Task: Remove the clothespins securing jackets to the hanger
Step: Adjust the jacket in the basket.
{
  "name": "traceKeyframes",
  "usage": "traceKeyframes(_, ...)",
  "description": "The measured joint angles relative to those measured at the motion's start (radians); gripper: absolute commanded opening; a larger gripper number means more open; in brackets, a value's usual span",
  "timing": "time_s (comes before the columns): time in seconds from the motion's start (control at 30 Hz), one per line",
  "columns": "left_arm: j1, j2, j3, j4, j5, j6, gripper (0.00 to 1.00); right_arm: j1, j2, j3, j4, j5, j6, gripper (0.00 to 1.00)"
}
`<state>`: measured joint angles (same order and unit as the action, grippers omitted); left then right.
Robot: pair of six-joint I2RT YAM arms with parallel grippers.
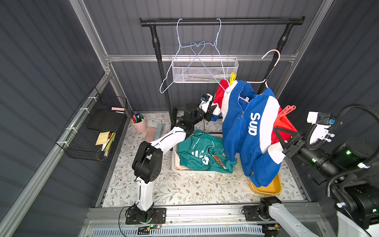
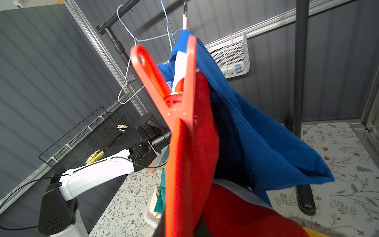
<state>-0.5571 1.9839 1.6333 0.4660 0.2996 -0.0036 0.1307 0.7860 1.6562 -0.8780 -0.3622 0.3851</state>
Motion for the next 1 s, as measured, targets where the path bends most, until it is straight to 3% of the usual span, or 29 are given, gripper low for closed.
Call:
traceKeyframes(0.03,0.0,0.006,0.016,-0.01,0.014,0.009,0.0,0.0,0.0,0.0,0.0,0.001,-0.001,0.0)
traceKeyframes(0.27,-0.02,-0.029,0.026,-0.082,0.129,0.024,0.0,0.0,-0.004,-0.001,0.023,-0.006,-0.003,0.0)
traceKeyframes(0.63,-0.079,-0.303,-0.062,-0.125,0.326,-0.012,0.0,0.0,0.018,0.106,0.061,-0.031,-0.014,0.0)
traceKeyframes(1.0,-0.135,-0.26,0.022,-0.172,0.395,-0.03,0.0,0.0,-0.053,0.129,0.039,-0.011,-0.039,0.0)
